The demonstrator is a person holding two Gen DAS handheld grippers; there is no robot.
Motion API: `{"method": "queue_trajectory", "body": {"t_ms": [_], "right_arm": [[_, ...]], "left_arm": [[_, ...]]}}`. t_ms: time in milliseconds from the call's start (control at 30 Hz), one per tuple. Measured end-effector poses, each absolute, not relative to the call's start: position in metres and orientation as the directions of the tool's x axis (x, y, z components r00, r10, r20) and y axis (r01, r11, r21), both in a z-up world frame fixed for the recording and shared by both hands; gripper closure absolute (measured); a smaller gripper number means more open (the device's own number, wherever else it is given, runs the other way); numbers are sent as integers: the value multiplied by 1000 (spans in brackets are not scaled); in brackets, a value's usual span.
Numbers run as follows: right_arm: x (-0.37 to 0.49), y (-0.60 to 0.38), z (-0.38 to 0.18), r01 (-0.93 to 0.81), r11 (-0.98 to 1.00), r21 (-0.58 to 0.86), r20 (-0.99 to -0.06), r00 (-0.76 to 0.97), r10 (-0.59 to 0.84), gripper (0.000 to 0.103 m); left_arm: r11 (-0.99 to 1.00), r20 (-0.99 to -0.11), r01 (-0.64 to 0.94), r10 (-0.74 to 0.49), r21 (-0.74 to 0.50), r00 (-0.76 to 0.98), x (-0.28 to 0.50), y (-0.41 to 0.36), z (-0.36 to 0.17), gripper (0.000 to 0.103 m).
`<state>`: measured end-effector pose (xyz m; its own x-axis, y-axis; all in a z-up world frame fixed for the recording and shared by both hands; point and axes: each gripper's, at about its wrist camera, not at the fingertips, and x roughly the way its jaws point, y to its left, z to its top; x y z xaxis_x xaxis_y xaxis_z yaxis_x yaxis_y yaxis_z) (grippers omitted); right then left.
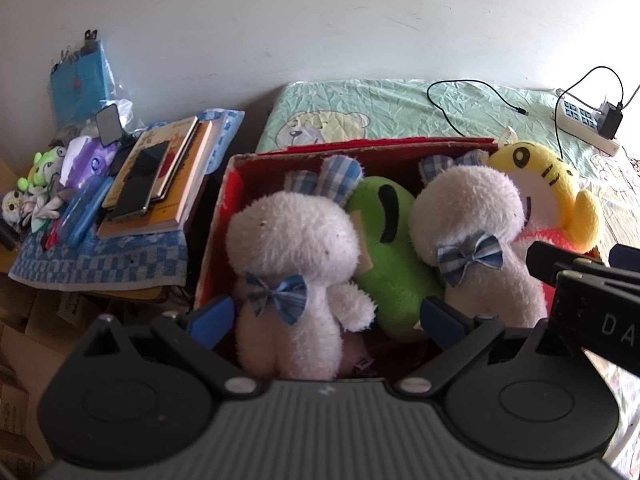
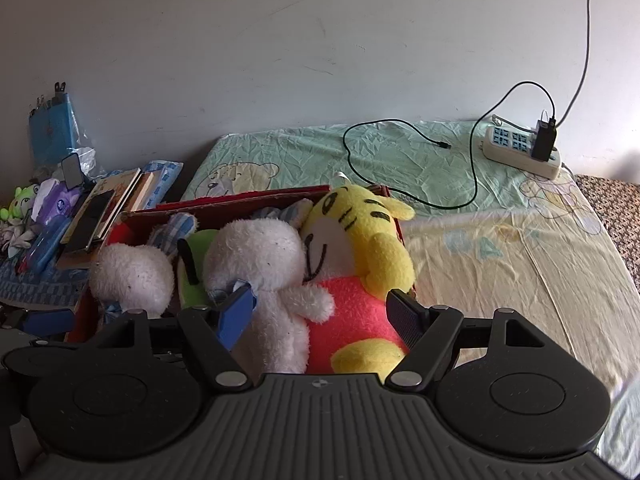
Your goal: Organize objects
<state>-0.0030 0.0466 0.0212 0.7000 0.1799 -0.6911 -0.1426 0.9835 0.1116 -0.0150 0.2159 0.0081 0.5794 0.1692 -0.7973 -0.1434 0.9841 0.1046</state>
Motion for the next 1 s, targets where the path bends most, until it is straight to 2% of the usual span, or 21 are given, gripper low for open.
{"method": "queue_trajectory", "body": {"t_ms": [567,1000], "right_arm": [[-27,36,33,-146,980,132,-682,705,196,27],[-57,29,27,-112,983,149,-716,674,185,27]], "left_arm": [[977,-784,-170,203,126,586,-41,216,23,3],[989,-815,-104,146,106,561,-68,201,19,3]]}}
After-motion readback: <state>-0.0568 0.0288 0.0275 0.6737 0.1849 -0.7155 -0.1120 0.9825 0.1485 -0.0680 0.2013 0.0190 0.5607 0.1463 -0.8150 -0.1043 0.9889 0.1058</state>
